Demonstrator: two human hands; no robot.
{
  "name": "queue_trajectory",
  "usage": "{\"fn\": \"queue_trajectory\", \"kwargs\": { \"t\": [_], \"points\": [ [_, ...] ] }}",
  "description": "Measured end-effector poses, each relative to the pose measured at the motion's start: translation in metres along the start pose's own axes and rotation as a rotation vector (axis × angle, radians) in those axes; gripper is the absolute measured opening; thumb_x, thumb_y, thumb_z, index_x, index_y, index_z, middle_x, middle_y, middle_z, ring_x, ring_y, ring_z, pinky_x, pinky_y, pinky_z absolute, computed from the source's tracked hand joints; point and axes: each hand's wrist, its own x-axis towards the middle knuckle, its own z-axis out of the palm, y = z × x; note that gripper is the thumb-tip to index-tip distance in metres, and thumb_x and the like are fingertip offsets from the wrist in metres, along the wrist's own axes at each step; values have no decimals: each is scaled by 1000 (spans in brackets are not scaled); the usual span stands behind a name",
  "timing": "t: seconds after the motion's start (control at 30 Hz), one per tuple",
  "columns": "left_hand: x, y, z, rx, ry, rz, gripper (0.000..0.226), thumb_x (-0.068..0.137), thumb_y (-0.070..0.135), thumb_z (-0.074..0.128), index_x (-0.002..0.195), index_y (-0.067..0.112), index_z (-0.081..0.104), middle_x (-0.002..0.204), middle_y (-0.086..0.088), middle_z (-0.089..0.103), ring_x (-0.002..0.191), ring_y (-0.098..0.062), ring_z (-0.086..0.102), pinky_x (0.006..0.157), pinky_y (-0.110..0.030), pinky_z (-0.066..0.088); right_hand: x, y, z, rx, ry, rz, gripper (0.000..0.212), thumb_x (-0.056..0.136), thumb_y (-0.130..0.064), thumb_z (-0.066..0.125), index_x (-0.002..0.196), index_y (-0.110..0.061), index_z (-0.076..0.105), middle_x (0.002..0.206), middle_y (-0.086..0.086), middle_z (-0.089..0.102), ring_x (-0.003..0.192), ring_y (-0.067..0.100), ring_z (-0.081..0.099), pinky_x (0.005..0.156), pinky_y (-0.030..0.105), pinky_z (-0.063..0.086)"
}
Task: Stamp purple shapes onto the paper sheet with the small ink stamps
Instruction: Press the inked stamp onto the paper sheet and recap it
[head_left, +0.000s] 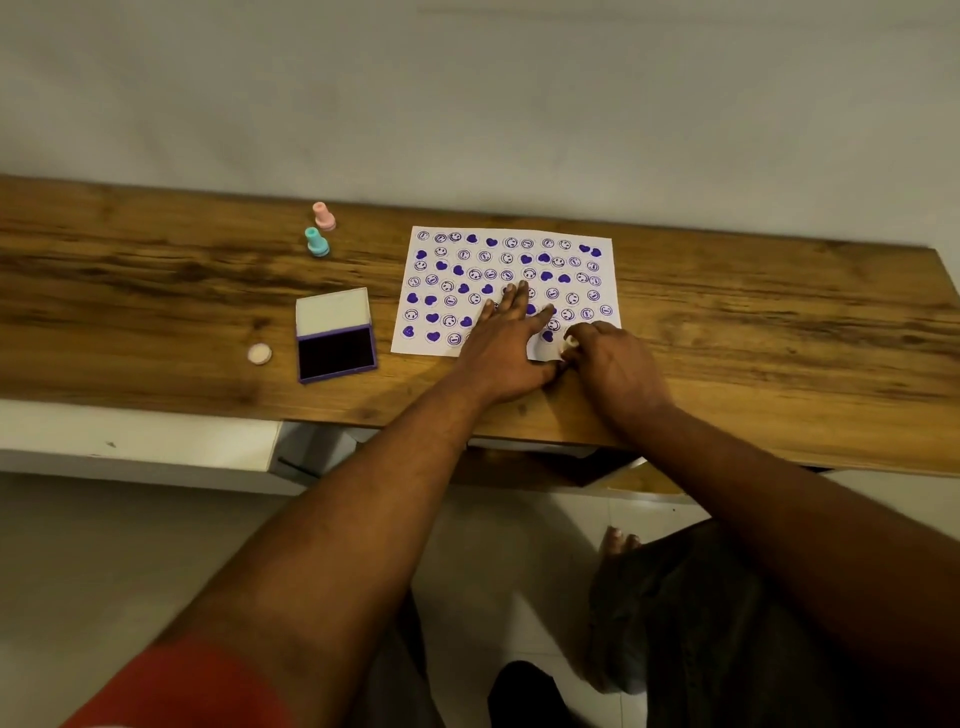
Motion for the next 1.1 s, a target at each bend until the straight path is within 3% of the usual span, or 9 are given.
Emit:
{"fn": "queue_trajectory", "kwargs": {
  "t": [0.33,0.47,0.53,0.63,0.77,0.9,0.97,1.03,1.1],
  "points": [
    [-2,1,-2,0,-2,4,87,90,57,68,162,29,29,173,-9,0,159,-22,-6,127,-43,-2,-1,2,-6,40,-18,-23,25,99,-25,63,116,-10,70,108,15,72,95,37,67,72,35,44],
    [-2,1,0,12,5,0,87,90,61,66,162,30,29,173,-8,0,159,-21,-6,127,-42,-1,-1,6,-16,461,186,205,26,94,-30,72,116,-16,74,96,2,77,81,15,71,72,32,57],
    [-1,0,0,17,3,2,87,91,62,66,163,30,28,173,-8,-1,159,-21,-6,126,-41,-2,12,16,-28,792,397,356,23,94,-33,72,112,-18,73,88,-9,74,72,-1,68,60,20,55],
    [-1,3,-2,16,-8,-2,88,91,60,67,163,30,27,173,-8,-1,159,-20,-7,125,-38,-4,28,34,-36,1123,510,547,16,96,-27,71,107,-15,74,78,-11,70,62,-2,58,60,16,47],
    [-3,5,-6,10,-3,-1,87,90,57,69,163,30,28,173,-8,-1,159,-19,-6,126,-37,-2,43,44,-32,1166,511,564,22,96,-24,72,110,-7,75,79,-6,69,60,-1,54,62,19,46],
    [-7,7,-9,-19,33,9,88,89,56,72,162,30,31,173,-8,4,160,-19,-2,128,-40,2,51,36,-29,1108,466,508,15,95,-27,72,104,-15,74,70,-15,72,57,-6,61,56,12,47],
    [-10,8,-15,-37,70,19,87,89,54,73,162,30,32,173,-8,7,160,-19,0,129,-42,4,52,29,-31,1079,465,477,14,94,-29,73,103,-18,73,73,-14,74,62,-4,66,57,17,52],
    [-13,7,-24,-72,113,21,84,90,54,72,161,30,34,173,-7,9,159,-18,2,127,-40,3,55,20,-34,1050,455,460,20,93,-32,74,104,-16,74,84,-4,77,76,11,73,68,36,60],
    [-20,1,-36,-99,170,7,81,92,55,70,160,29,36,173,-5,11,159,-19,4,125,-38,2,57,8,-37,1009,438,427,23,92,-34,75,104,-15,75,92,3,78,89,22,75,80,45,62]
  ]
}}
